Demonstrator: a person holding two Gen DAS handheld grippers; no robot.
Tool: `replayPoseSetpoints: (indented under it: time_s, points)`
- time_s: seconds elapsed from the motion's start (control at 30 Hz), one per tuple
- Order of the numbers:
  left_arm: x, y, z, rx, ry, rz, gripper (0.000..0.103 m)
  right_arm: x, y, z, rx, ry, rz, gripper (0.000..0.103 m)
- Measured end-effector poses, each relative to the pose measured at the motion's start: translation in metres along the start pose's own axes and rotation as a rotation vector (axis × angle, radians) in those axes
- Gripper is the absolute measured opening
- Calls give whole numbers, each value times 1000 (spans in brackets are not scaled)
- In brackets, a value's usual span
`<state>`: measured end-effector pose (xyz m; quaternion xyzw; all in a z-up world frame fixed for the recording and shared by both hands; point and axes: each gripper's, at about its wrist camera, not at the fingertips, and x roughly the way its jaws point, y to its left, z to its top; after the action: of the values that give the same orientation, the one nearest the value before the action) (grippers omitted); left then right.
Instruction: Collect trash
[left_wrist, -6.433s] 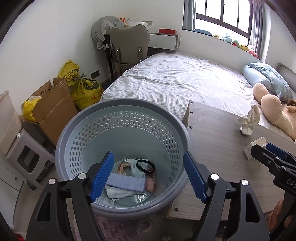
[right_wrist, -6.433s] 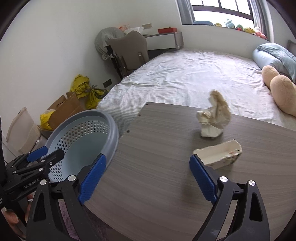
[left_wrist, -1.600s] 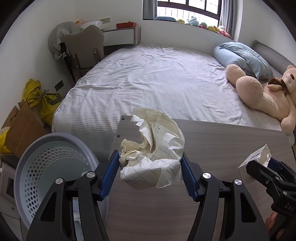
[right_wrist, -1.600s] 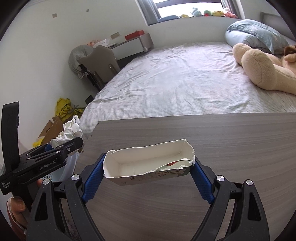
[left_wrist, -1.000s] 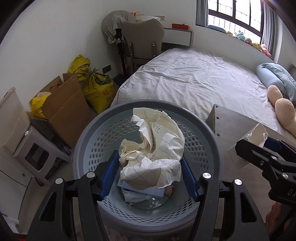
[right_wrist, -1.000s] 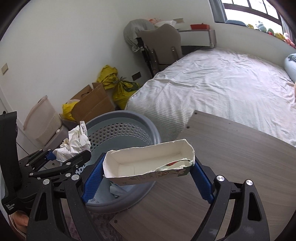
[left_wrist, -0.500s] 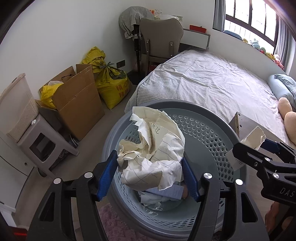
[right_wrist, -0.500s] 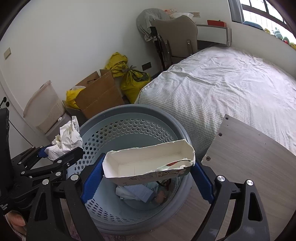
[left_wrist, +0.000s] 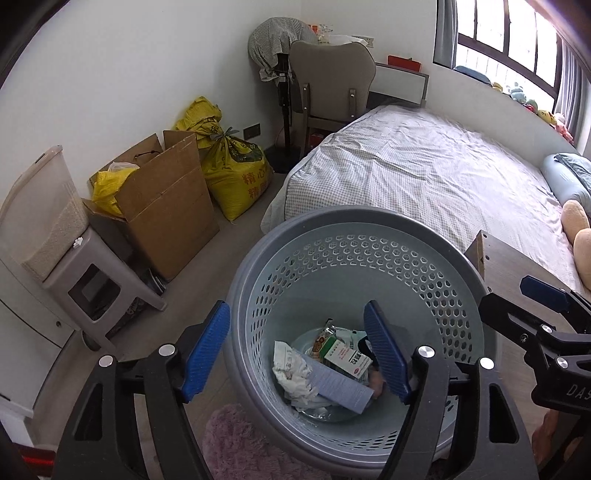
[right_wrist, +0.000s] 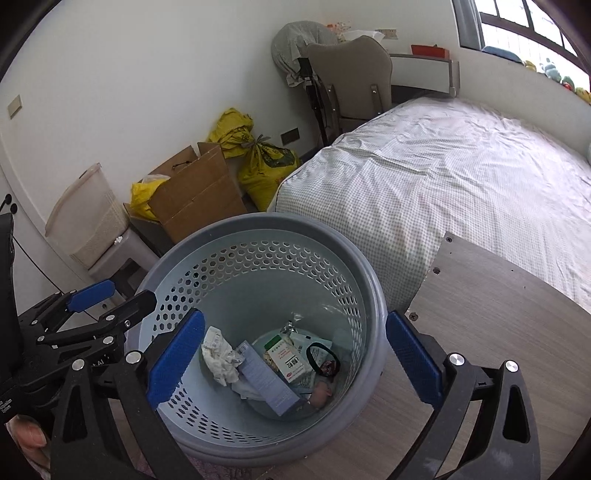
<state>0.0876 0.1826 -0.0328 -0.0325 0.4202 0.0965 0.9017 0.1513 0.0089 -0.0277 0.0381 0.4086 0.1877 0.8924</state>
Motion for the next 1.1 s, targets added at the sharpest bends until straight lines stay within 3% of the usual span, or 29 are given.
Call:
replayPoseSetpoints:
  time_s: [0.63, 1.1]
  points:
    - [-14, -1, -3, 3, -17, 21, 83, -12, -4, -3, 16, -14, -9, 97]
    - [-18, 1, -4, 3, -20, 34, 84, -19, -4, -6, 19, -18, -21, 97]
